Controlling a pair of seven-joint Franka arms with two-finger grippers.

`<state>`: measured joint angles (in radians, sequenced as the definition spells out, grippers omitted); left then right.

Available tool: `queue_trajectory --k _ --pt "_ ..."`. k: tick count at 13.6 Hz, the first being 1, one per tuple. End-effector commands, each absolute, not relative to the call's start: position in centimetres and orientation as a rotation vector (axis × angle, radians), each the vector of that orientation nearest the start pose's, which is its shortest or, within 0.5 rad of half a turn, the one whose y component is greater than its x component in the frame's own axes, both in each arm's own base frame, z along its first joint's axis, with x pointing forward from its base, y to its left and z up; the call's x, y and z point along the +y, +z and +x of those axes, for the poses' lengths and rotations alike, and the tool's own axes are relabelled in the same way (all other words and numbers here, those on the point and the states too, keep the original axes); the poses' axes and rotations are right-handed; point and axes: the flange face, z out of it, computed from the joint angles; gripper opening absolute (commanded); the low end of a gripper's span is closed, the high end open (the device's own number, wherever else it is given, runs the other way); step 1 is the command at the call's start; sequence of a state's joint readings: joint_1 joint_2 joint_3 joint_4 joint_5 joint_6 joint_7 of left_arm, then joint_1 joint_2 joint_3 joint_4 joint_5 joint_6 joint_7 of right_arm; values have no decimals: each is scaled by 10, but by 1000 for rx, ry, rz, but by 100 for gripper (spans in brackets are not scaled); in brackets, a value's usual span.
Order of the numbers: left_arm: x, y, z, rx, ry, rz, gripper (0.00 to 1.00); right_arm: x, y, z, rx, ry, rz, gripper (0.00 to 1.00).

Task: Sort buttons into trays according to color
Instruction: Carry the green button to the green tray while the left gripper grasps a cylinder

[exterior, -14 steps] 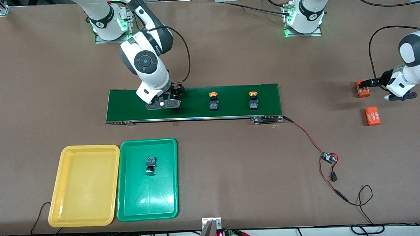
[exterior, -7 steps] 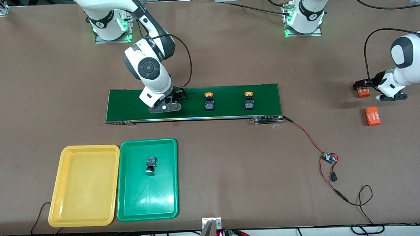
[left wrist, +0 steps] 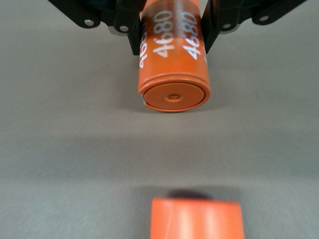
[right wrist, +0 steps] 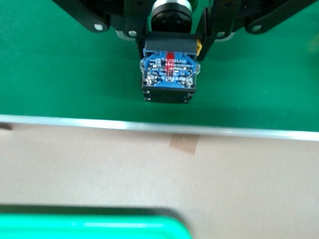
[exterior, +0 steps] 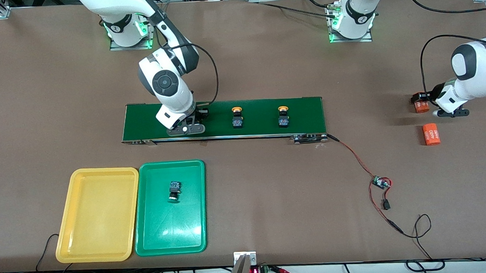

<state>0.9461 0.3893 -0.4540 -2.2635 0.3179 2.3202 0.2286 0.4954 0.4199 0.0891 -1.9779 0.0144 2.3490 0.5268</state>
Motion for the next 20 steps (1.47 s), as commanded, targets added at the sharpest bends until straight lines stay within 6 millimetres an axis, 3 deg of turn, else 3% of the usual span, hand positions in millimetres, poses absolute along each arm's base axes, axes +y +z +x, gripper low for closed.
queue_trajectory --k 1,2,3,5,6,8,10,14,16,17,18,19,20 --pt "208 241 467 98 398 -3067 0 321 289 538 -86 63 -3101 11" --pt "176 267 479 212 402 -3020 0 310 302 557 -103 35 -3100 11" --pt "110 298 494 382 416 -2942 0 291 309 583 -146 -4 -3100 12" --pt "16 334 503 606 366 -2839 0 266 316 625 -200 -75 -3087 12" --pt "-19 339 503 713 343 -2804 0 254 312 642 -193 -92 -3089 12" --pt "-104 341 493 938 316 -2793 0 221 279 669 -218 -77 -3096 12" --pt "-164 350 490 1190 258 -2725 0 198 255 694 -249 -112 -3091 13" --pt "-228 336 489 1670 207 -2546 0 189 227 711 -220 -210 -3077 13" --pt "-245 322 490 1875 166 -2460 0 189 218 711 -216 -227 -3075 16" --pt "-247 314 497 1982 161 -2412 0 189 213 711 -213 -220 -3076 29" --pt "-249 308 502 2073 161 -2348 0 188 208 709 -193 -205 -3078 65" --pt "-256 307 505 2130 153 -2304 0 191 203 707 -187 -201 -3077 86" --pt "-272 304 497 2177 158 -2264 0 195 206 708 -190 -223 -3070 96"
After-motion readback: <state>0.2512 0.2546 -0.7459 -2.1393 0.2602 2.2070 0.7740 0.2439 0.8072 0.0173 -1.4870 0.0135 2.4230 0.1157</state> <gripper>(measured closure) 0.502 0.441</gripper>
